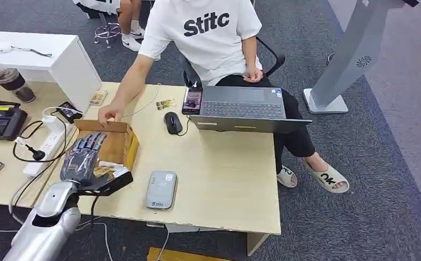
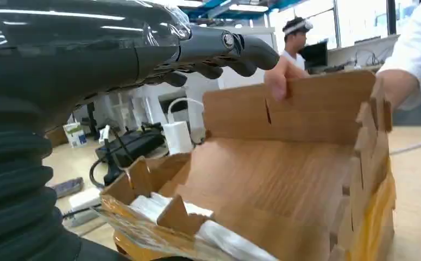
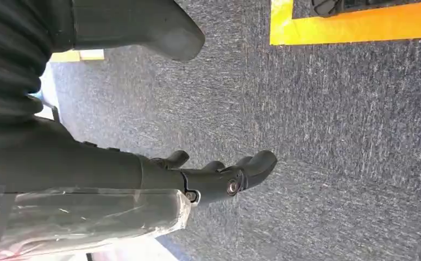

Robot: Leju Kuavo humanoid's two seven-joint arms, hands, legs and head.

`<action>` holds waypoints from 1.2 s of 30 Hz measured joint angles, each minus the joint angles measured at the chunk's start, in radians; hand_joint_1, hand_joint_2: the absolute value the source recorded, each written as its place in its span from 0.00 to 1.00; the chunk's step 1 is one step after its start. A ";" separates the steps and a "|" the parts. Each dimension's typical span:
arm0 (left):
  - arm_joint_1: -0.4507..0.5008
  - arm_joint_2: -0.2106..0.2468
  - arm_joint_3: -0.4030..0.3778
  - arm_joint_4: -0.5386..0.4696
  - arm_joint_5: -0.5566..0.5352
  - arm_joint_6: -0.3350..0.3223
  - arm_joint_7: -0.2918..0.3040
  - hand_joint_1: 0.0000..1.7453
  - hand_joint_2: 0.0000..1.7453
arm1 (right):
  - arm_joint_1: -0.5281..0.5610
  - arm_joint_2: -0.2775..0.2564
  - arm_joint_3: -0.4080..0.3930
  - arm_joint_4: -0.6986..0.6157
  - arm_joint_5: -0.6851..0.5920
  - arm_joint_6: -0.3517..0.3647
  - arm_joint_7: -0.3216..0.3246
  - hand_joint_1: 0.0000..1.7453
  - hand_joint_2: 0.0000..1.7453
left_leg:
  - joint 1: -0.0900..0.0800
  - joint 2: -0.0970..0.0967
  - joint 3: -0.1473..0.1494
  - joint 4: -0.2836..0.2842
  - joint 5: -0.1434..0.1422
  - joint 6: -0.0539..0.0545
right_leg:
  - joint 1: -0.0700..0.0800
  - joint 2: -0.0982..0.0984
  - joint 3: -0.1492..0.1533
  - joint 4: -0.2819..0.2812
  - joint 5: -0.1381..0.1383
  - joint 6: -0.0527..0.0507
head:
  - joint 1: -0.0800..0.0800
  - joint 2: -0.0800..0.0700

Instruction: Pass the card to the sensor for recognition and then transmit it.

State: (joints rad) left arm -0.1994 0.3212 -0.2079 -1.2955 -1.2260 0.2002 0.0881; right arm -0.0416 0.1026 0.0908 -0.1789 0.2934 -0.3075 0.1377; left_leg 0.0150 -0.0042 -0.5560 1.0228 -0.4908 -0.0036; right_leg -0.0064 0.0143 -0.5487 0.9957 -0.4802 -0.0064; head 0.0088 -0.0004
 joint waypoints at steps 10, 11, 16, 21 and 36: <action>-0.017 0.006 -0.008 0.022 0.055 -0.072 0.012 0.03 1.00 | 0.001 0.000 0.000 0.000 0.015 0.003 0.002 0.00 1.00 | 0.000 0.000 0.000 0.000 0.000 0.000 | 0.000 0.000 0.000 0.000 0.000 0.000 | 0.000 0.000; -0.017 0.008 -0.008 0.022 0.059 -0.078 0.012 0.09 1.00 | 0.001 0.000 0.000 0.000 0.015 0.003 0.002 0.00 1.00 | 0.000 0.000 0.000 0.000 0.000 0.000 | 0.000 0.000 0.000 0.000 0.000 0.000 | 0.000 0.000; -0.017 0.018 -0.009 0.022 0.066 -0.089 0.012 0.61 1.00 | 0.001 0.000 0.000 0.000 0.015 0.003 -0.001 0.00 1.00 | 0.000 0.000 0.000 0.000 0.000 0.000 | 0.000 0.000 0.000 0.000 0.000 0.000 | 0.000 0.000; -0.017 0.024 -0.010 0.022 0.067 -0.095 0.012 0.86 1.00 | 0.001 0.000 0.000 0.000 0.016 0.003 -0.002 0.00 1.00 | 0.000 0.000 0.000 0.000 0.000 0.000 | 0.000 0.000 0.000 0.000 0.000 0.000 | 0.000 0.000; -0.017 0.034 -0.018 0.021 0.079 -0.095 0.003 1.00 1.00 | 0.001 0.000 0.000 0.000 0.018 0.004 -0.003 0.00 1.00 | 0.000 0.000 0.000 0.000 0.000 0.000 | 0.000 0.000 0.000 0.000 0.000 0.000 | 0.000 0.000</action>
State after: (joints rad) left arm -0.2159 0.3548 -0.2258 -1.2749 -1.1475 0.1053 0.0916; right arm -0.0409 0.1026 0.0908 -0.1785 0.3113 -0.3037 0.1350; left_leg 0.0151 -0.0038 -0.5562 1.0227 -0.4907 -0.0036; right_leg -0.0064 0.0147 -0.5488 0.9958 -0.4801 -0.0065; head 0.0088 -0.0004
